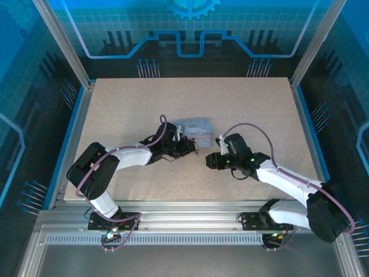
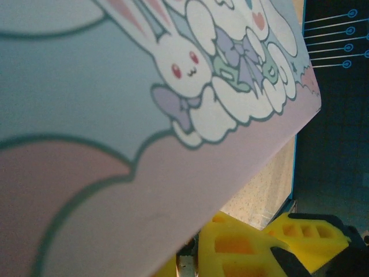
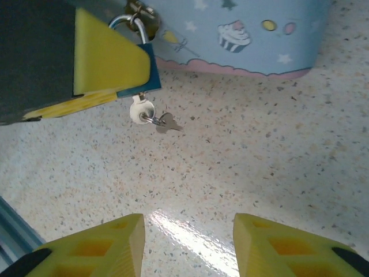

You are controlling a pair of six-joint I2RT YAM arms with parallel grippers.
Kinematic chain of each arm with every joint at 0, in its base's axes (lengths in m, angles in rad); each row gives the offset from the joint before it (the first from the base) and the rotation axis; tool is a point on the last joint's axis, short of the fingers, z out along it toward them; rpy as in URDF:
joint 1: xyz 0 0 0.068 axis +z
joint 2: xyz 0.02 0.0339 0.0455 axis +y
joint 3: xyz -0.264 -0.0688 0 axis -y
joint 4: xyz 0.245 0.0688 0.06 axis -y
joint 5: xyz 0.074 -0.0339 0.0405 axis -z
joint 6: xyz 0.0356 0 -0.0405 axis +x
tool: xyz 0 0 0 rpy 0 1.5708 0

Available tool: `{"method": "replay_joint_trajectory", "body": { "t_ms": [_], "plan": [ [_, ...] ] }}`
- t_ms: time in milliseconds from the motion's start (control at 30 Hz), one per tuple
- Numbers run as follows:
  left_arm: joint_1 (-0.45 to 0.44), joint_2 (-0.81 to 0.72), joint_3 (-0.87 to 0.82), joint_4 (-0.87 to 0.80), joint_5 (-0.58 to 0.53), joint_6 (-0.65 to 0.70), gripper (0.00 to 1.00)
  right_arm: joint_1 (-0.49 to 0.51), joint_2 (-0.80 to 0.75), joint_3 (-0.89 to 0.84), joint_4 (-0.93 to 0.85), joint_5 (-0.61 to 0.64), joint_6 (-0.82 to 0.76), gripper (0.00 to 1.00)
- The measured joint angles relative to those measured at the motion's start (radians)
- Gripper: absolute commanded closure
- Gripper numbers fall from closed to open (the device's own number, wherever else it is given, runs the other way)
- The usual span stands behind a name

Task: Unlock a padlock with a key

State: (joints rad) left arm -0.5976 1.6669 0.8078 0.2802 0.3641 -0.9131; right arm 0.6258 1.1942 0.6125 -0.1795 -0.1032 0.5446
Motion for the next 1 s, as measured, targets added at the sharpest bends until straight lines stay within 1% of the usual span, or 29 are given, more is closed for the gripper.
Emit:
{"method": "replay_joint_trajectory", "body": {
  "t_ms": [333, 500, 667, 1000],
  "plan": [
    [-0.001, 0.000, 0.005, -0.020, 0.000, 0.000, 0.98, 0.086, 0.124, 0.079, 0.023, 0.122, -0.060, 0.57],
    [-0.001, 0.000, 0.016, -0.033, 0.001, -0.001, 0.98, 0.112, 0.159, 0.112, 0.039, 0.146, -0.078, 0.55],
    [0.000, 0.000, 0.022, -0.037, 0.004, -0.004, 0.98, 0.117, 0.192, 0.131, 0.052, 0.156, -0.091, 0.54],
    [0.007, 0.000, 0.022, -0.039, 0.026, -0.006, 0.98, 0.128, 0.247, 0.198, 0.056, 0.182, -0.121, 0.60]
  ]
}}
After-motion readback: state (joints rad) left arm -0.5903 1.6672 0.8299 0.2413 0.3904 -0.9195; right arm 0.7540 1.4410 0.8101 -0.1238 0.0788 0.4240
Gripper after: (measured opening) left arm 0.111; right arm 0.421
